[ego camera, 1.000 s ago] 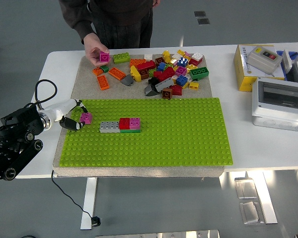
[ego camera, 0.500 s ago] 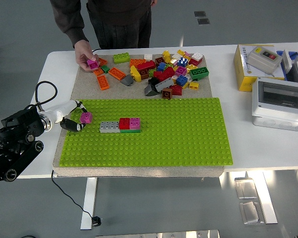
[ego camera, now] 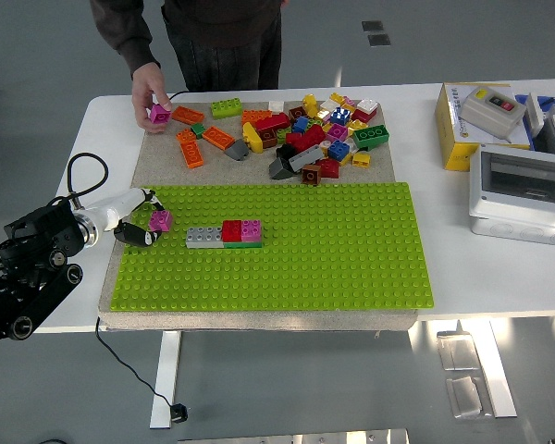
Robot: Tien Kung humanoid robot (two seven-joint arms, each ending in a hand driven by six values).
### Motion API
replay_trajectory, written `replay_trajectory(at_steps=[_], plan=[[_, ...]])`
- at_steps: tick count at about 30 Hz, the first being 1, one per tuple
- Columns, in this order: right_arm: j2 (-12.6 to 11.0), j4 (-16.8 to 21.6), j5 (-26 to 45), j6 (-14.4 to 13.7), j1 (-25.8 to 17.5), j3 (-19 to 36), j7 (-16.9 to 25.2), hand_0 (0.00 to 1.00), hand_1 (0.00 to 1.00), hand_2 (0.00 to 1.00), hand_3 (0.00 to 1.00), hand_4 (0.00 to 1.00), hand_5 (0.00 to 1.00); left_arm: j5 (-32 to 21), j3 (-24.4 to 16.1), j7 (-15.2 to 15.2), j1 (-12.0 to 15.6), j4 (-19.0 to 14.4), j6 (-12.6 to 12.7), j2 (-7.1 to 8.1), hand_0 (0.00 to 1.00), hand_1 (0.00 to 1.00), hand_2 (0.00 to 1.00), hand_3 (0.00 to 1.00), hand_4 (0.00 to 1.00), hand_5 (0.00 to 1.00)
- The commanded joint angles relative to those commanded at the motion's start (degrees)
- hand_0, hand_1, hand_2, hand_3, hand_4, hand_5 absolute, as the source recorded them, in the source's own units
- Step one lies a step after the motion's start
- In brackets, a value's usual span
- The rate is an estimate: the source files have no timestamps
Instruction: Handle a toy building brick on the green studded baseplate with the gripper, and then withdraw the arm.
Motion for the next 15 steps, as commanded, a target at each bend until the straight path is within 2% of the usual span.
replay_trajectory(at_steps=[15], plan=[[-0.14,-0.05,0.62,0.00,0.05,-0.40,0.12,0.659,0.578,0.610,0.757,0.647,0.998,0.68,-0.93,0.55,0.33,-0.24,0.73,0.08,0.998,0.998,0.998,0.577,0.556,0.196]])
